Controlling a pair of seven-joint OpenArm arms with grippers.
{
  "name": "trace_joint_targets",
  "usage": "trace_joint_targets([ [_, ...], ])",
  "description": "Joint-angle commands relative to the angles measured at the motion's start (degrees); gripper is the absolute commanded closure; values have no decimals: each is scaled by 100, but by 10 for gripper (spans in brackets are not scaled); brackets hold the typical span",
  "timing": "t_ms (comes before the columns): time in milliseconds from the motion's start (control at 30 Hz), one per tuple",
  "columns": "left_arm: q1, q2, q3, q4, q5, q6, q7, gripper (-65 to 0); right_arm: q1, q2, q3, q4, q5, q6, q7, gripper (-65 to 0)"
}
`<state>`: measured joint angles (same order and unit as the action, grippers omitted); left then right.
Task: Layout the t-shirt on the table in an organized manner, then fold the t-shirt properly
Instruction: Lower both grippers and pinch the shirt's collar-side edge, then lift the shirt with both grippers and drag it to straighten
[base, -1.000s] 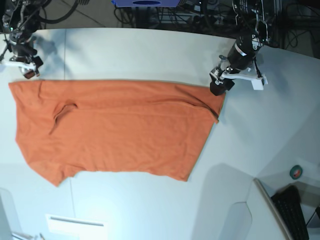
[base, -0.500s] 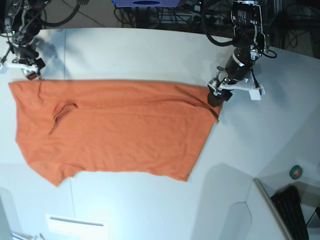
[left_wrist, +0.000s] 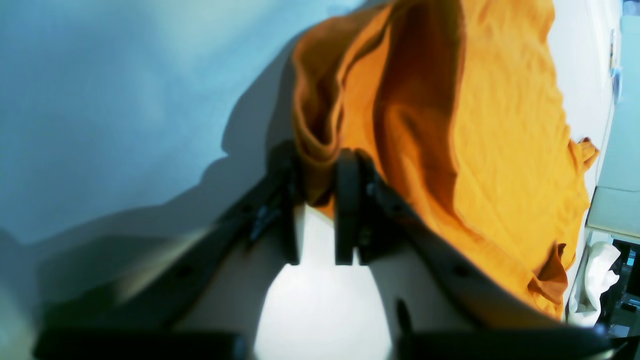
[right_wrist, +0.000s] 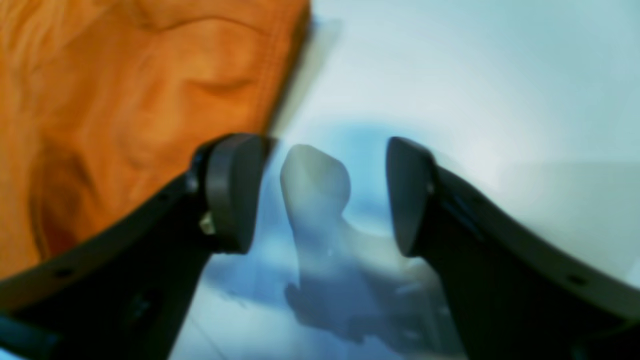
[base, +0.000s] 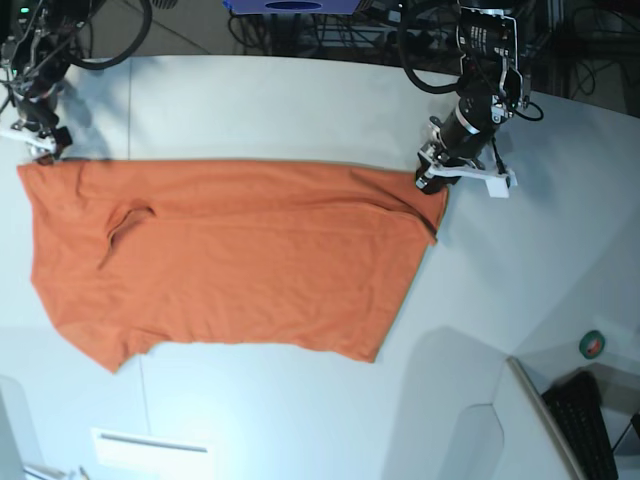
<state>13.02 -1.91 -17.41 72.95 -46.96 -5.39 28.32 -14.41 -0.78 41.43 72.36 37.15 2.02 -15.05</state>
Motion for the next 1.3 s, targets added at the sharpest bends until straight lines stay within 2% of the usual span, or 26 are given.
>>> trace_joint_targets([
  [0, 4, -7, 5, 59, 6, 33, 48, -28, 48, 38, 20, 57, 35, 259, -3, -419],
  [33, 4, -7, 5, 59, 6, 33, 48, 0, 66, 38, 20, 57, 35, 523, -3, -428],
  [67, 4, -7, 5, 50, 6, 33, 48, 0, 74, 38, 20, 57, 35, 778, -3, -431],
  [133, 4, -7, -4, 50, 6, 33, 48, 0, 154, 29, 20, 48, 35, 1068, -3, -431],
  [300, 13, -7, 5, 68, 6, 33, 48, 0, 356, 38, 28, -409, 35, 1077, -3, -411],
  [467, 13, -7, -13, 68, 6, 33, 48, 0, 549, 47, 345, -998, 35, 1077, -3, -350],
  [633, 13, -15, -31, 68, 6, 33, 48, 0, 646, 64, 521, -1236, 17, 1077, -3, -345],
  [733, 13, -15, 5, 68, -12, 33, 48, 0, 637, 223, 503, -1280, 17, 1077, -3, -330],
  [767, 13, -15, -4, 68, -12, 33, 48, 0, 637, 231, 521, -1280, 17, 1077, -3, -300],
  [800, 13, -15, -13, 68, -12, 33, 48, 0, 637, 249, 521, -1280, 17, 1077, -3, -243],
  [900, 39, -15, -4, 77, -12, 33, 48, 0, 637, 390, 494, -1280, 17, 1086, -3, 0],
  [1000, 83, -15, 13, 261, 23, 33, 74, 0, 681, 504, 468, -1236, 17, 1086, -73, 0],
  [1167, 109, -15, -22, 1026, 23, 42, 751, 0, 778, 706, 468, -532, 17, 1086, -1084, 0],
  [1200, 101, -24, -4, 1211, 23, 77, 883, 0, 795, 706, 468, -286, 0, 1086, -1242, 0],
  [1267, 57, -42, 5, 1606, 23, 376, 1094, 0, 848, 733, 459, 180, 0, 1077, -1603, 0],
])
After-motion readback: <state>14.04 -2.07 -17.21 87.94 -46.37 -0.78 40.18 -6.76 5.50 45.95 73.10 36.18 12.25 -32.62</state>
